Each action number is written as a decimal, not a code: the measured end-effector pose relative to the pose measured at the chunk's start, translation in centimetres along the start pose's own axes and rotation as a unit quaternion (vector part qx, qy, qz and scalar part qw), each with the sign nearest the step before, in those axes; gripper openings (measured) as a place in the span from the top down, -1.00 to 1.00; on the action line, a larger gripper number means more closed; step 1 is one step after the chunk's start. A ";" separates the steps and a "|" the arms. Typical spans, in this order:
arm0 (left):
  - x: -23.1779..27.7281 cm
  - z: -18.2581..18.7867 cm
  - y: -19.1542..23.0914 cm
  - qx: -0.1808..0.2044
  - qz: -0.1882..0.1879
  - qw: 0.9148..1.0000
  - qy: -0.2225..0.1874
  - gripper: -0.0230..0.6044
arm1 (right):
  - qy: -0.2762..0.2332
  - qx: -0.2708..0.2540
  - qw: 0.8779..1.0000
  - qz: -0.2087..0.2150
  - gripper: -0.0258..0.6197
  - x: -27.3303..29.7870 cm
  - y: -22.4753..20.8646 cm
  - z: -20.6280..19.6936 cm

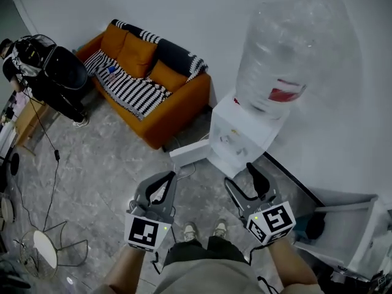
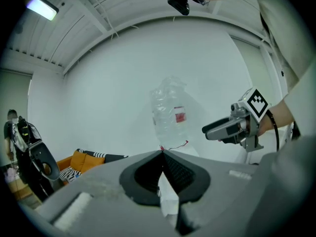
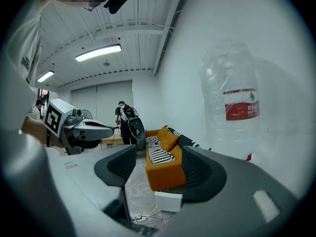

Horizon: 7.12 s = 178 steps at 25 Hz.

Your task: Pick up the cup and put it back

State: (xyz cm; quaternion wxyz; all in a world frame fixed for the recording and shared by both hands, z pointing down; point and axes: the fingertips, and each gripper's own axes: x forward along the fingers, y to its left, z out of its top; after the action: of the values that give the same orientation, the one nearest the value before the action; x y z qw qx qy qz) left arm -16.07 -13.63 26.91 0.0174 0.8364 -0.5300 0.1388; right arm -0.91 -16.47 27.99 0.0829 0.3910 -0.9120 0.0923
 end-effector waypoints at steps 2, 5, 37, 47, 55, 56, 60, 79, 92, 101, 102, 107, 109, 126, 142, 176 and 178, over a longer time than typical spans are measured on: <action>0.8 -1.3 0.1 0.020 -0.002 1.000 0.005 0.92 | 0.003 0.008 1.000 0.000 0.02 1.1 -0.7 -1.2; 2.4 -3.7 0.3 0.024 0.002 1.000 0.017 0.92 | 0.008 0.016 1.000 0.002 0.01 2.8 -1.6 -3.4; 18.8 -41.7 1.0 0.003 -0.016 1.000 0.012 0.92 | 0.066 0.012 0.998 0.005 0.01 19.9 -8.6 -43.6; 26.3 -54.2 0.0 0.019 -0.045 0.999 0.001 0.92 | 0.062 -0.005 0.998 -0.007 0.06 25.1 -13.4 -57.2; 30.6 -60.3 -0.9 0.036 -0.070 0.996 -0.034 0.92 | 0.052 -0.007 0.998 -0.039 0.06 26.7 -16.8 -65.7; 31.1 -60.9 -1.1 0.039 -0.071 0.996 -0.041 0.92 | 0.049 -0.007 0.998 -0.047 0.06 26.9 -17.3 -66.5; 32.9 -63.6 -1.4 0.060 -0.073 0.994 -0.049 0.92 | 0.033 0.000 0.995 -0.095 0.01 28.0 -20.4 -69.2; 42.8 -70.1 -2.8 0.059 -0.073 0.993 -0.072 0.92 | 0.022 0.056 0.947 -0.316 -0.41 32.9 -34.3 -78.8; 46.6 -74.5 -3.1 0.018 -0.093 0.995 -0.009 0.92 | 0.086 0.061 0.942 -0.320 -0.39 35.2 -37.5 -84.6; 46.6 -75.2 -2.7 0.011 -0.092 0.996 -0.002 0.92 | 0.085 0.035 0.953 -0.288 -0.18 35.1 -36.2 -84.5; 46.6 -75.1 -2.7 0.014 -0.092 0.996 -0.004 0.92 | 0.085 0.032 0.955 -0.282 -0.18 35.1 -35.9 -84.3; 45.6 -73.6 -2.2 -0.018 -0.100 0.995 0.011 0.92 | 0.075 -0.006 0.971 -0.228 -0.18 34.7 -32.1 -80.8; 44.6 -72.3 -2.2 -0.021 -0.106 0.994 0.017 0.92 | 0.072 -0.042 0.975 -0.206 -0.18 34.3 -29.9 -78.8; 30.2 -54.8 0.3 -0.023 -0.074 0.996 0.053 0.92 | 0.096 -0.080 0.990 -0.068 -0.18 26.5 -13.0 -58.0; 17.4 -26.5 -1.7 0.041 -0.133 0.989 0.053 0.92 | 0.112 0.005 0.988 -0.109 -0.18 12.1 -10.3 -30.0; -0.4 9.3 -8.2 0.051 -0.104 0.990 -0.086 0.92 | 0.037 -0.063 0.996 -0.046 -0.18 -10.4 0.0 6.2; -0.4 9.4 -7.9 0.045 -0.095 0.991 -0.084 0.92 | 0.039 -0.057 0.997 -0.044 -0.18 -10.3 -0.1 5.9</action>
State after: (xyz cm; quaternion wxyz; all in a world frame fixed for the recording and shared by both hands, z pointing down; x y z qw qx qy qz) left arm -7.18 -11.53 18.69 -0.0522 0.8914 -0.4412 0.0899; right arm 5.69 -10.67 19.95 0.1447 0.4216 -0.8937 0.0516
